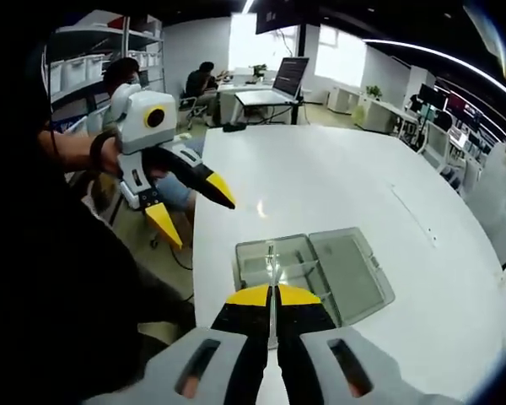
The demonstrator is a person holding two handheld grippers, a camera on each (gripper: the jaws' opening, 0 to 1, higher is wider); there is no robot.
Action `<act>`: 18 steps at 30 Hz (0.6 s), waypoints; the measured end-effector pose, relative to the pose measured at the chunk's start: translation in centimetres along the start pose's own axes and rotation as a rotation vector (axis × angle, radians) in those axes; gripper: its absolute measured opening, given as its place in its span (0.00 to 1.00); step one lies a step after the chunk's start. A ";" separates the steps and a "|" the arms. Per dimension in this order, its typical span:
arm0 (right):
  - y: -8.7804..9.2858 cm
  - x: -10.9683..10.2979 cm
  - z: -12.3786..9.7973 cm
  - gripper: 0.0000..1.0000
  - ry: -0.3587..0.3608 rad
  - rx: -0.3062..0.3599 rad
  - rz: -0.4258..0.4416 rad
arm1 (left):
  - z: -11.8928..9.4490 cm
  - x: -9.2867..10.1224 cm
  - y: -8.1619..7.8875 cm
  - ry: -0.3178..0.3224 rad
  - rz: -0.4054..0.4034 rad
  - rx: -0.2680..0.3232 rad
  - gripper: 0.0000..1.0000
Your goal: Insert the divider into the dual guide fixture by aligning both edges with the guide slots and pushing it downward to the bottom, including one-sided entry, uneven engagement, binding, and posture correction.
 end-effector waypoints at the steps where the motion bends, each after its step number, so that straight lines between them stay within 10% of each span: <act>1: -0.1 0.1 0.2 0.00 -0.004 -0.003 -0.004 | -0.1 -0.1 0.0 -0.003 -0.003 0.004 0.47; 18: -0.4 1.5 1.5 0.00 -0.024 -0.034 -0.020 | 0.9 -0.7 -0.5 0.016 0.001 0.006 0.53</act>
Point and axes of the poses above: the point that each gripper's makers call its tool centre point, and the gripper's own axes: z roughly forward along the fingers, x roughly to its right, y roughly out of its underside, the point moved 8 cm from there along -z, roughly backward along the fingers, and after that the axes turned 4 degrees about y, right-handed, at the moved point
